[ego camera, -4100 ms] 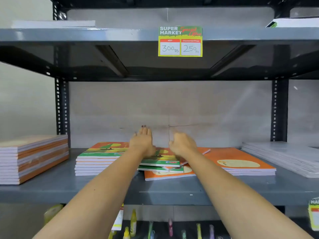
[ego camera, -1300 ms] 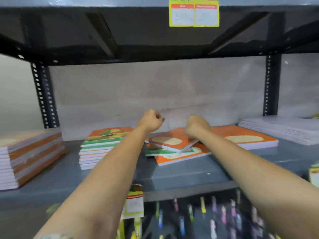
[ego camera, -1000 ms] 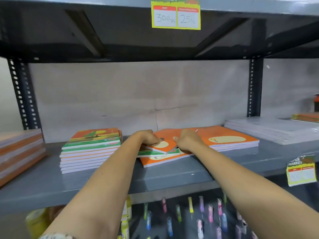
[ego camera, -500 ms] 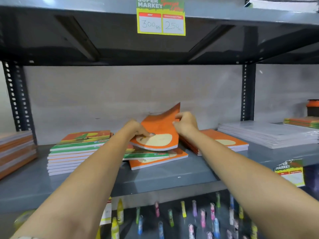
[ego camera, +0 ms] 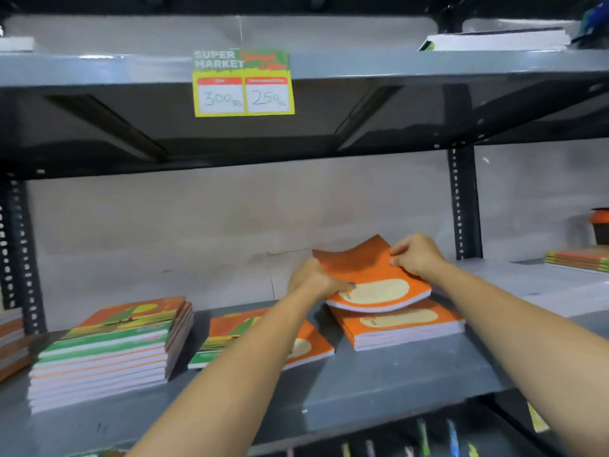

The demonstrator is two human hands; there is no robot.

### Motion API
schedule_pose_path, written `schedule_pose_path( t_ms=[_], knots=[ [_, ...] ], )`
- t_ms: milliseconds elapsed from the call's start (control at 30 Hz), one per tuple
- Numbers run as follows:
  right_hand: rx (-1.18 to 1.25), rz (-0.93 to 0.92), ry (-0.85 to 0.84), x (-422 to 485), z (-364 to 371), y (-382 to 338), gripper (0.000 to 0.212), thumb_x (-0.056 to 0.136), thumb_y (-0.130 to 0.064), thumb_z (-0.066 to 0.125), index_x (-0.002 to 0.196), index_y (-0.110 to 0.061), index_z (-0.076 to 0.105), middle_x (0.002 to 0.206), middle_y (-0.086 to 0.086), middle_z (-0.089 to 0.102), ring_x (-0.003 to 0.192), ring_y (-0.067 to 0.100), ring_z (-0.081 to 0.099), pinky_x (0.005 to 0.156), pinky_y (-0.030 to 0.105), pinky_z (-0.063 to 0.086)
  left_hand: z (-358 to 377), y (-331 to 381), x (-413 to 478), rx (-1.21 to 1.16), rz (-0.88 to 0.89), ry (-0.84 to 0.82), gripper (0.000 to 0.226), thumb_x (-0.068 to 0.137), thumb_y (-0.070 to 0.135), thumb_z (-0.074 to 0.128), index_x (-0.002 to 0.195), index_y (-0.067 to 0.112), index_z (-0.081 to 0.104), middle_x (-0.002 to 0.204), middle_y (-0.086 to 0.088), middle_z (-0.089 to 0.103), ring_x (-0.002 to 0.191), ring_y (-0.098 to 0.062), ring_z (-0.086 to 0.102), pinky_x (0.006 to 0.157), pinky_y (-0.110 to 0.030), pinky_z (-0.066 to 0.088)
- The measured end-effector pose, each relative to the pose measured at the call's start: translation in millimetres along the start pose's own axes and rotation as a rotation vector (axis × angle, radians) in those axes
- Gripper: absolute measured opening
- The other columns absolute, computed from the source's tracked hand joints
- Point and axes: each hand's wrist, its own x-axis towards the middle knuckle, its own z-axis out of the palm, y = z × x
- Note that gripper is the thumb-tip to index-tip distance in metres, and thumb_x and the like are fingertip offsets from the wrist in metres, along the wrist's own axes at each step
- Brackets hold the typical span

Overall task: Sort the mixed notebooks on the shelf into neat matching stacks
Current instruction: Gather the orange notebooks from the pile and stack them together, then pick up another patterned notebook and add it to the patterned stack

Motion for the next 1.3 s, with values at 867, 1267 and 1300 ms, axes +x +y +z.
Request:
schedule_pose_path(
  t_ms=[867,1267,1300],
  knots=[
    [-0.339,-0.346,-0.420,-99,129,-113,0.027,0.081,-0.016,0.059,0.104,-0.012,0.073,0.113,0.010,0.072,0.104,0.028,0.067,0.089,0.031,0.054,-59,-124,-32,0.561,-0.287,-0.121,0.067,0.085,0.061,0.043,0.131,0.014,0.053,0.143,-0.013,0.050,0.127,-0.034,0.051,0.105,-0.044,0.042],
    [-0.463,-0.285,-0.453,-130,138,-120,0.017,0.085,-0.007,0.053,0.100,-0.008,0.061,0.107,0.015,0.065,0.091,0.031,0.059,0.069,0.030,0.042,-44,-143,-36,0.433,-0.151,0.027,0.049,0.089,0.055,0.043,0.118,0.021,0.065,0.111,-0.006,0.071,0.096,-0.023,0.067,0.086,-0.040,0.056],
    [-0.393,-0.234,-0.441,-127,138,-119,0.022,0.084,-0.008,0.055,0.105,-0.008,0.061,0.110,0.013,0.065,0.097,0.031,0.061,0.071,0.029,0.044,-44,-143,-37,0.400,-0.143,0.043,0.047,0.088,0.054,0.046,0.119,0.023,0.064,0.113,-0.006,0.071,0.099,-0.024,0.066,0.088,-0.041,0.055]
  ],
)
